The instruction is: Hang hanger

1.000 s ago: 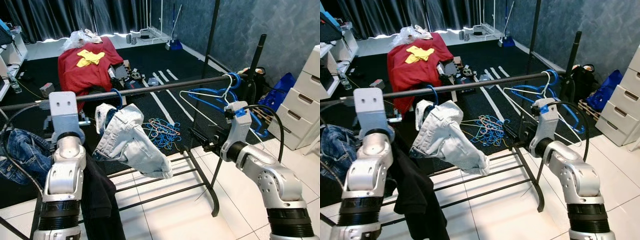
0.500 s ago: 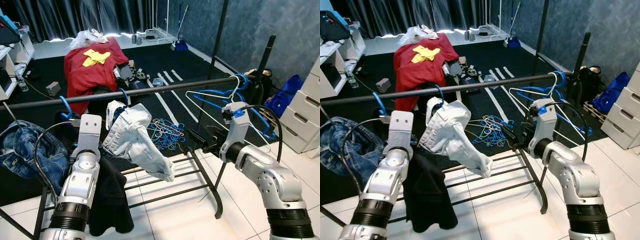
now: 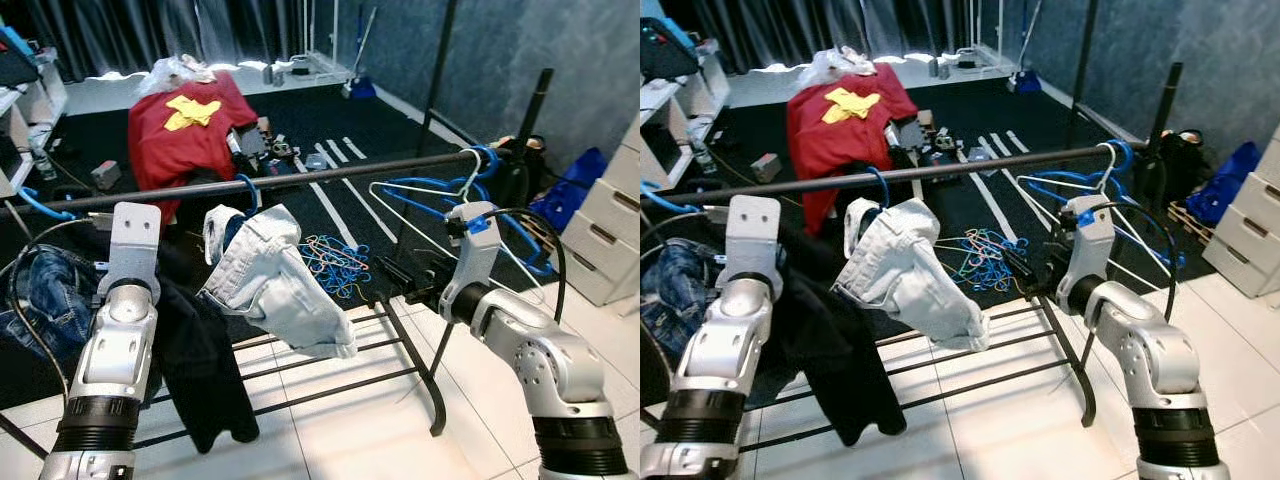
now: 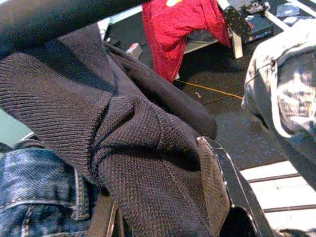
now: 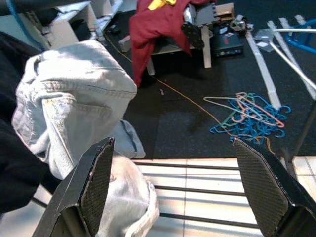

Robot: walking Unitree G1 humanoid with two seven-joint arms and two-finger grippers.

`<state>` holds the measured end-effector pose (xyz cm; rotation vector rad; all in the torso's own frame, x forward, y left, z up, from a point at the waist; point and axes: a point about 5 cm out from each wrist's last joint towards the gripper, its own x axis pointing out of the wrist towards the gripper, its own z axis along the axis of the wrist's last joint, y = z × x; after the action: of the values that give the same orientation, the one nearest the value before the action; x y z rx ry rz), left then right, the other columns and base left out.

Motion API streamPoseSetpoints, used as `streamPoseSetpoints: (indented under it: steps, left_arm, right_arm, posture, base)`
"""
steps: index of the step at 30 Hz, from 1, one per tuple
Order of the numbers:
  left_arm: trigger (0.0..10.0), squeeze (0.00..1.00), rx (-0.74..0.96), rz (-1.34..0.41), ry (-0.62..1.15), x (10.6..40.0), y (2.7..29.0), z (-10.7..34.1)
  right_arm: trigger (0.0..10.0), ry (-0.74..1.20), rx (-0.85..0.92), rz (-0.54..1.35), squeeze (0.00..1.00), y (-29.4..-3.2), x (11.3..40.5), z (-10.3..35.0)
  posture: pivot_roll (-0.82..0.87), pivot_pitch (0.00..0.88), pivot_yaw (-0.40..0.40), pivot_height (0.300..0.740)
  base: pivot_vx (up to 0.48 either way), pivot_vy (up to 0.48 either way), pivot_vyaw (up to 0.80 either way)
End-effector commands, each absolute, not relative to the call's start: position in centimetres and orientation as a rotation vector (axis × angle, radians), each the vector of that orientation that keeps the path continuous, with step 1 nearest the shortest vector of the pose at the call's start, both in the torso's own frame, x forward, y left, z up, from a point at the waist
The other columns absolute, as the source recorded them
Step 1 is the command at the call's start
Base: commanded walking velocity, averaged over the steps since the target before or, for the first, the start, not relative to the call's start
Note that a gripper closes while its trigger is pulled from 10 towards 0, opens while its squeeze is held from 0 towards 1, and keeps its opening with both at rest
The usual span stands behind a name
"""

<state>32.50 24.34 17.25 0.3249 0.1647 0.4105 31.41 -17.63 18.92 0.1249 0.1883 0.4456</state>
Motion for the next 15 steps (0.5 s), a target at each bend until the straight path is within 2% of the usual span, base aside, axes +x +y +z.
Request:
streamPoseSetpoints:
  steps: [1,6,7,8,9,10,12,15]
  left_arm:
    - [0.0,0.0,0.404,0.408,-0.014,31.6,26.0,21.7]
    - [0.0,0.0,0.441,0.363,-0.074,30.5,27.2,23.0]
    - [7.8,0.0,0.428,0.201,-0.101,28.8,27.5,23.0]
    - [7.8,0.0,0.428,0.201,-0.101,28.8,27.5,23.0]
    - [10.0,0.0,0.416,0.059,-0.091,27.1,27.3,22.4]
    - [10.0,0.0,0.416,0.059,-0.091,27.1,27.3,22.4]
    - [10.0,0.0,0.412,-0.101,-0.013,24.1,27.6,20.6]
    - [10.0,0.0,0.416,-0.15,0.028,22.8,27.7,20.1]
  right_arm:
    - [10.0,0.2,0.126,0.446,0.0,-17.7,31.5,18.8]
    - [10.0,0.206,0.124,0.45,0.0,-17.7,31.5,18.7]
    - [10.0,0.215,0.12,0.457,0.0,-17.5,31.6,18.5]
    - [10.0,0.215,0.12,0.457,0.0,-17.5,31.6,18.5]
    - [10.0,0.224,0.115,0.464,0.0,-17.5,31.6,18.3]
    - [10.0,0.224,0.115,0.464,0.0,-17.5,31.6,18.3]
    - [10.0,0.239,0.107,0.471,0.0,-17.4,31.7,18.1]
    - [10.0,0.248,0.101,0.474,0.0,-17.5,31.8,17.9]
  posture:
    - [-0.25,0.0,0.005,0.74]
    - [-0.24,0.0,0.003,0.74]
    - [-0.22,0.0,-0.002,0.74]
    - [-0.22,0.0,-0.002,0.74]
    - [-0.22,0.0,-0.004,0.74]
    - [-0.22,0.0,-0.004,0.74]
    - [-0.21,0.0,-0.012,0.74]
    - [-0.2,0.0,-0.019,0.74]
  base:
    - [0.0,0.0,0.0]
    - [0.0,0.0,0.0]
    - [0.0,0.0,0.0]
    - [0.0,0.0,0.0]
    - [0.0,0.0,0.0]
    - [0.0,0.0,0.0]
    - [0.0,0.0,0.0]
    - [0.0,0.0,0.0]
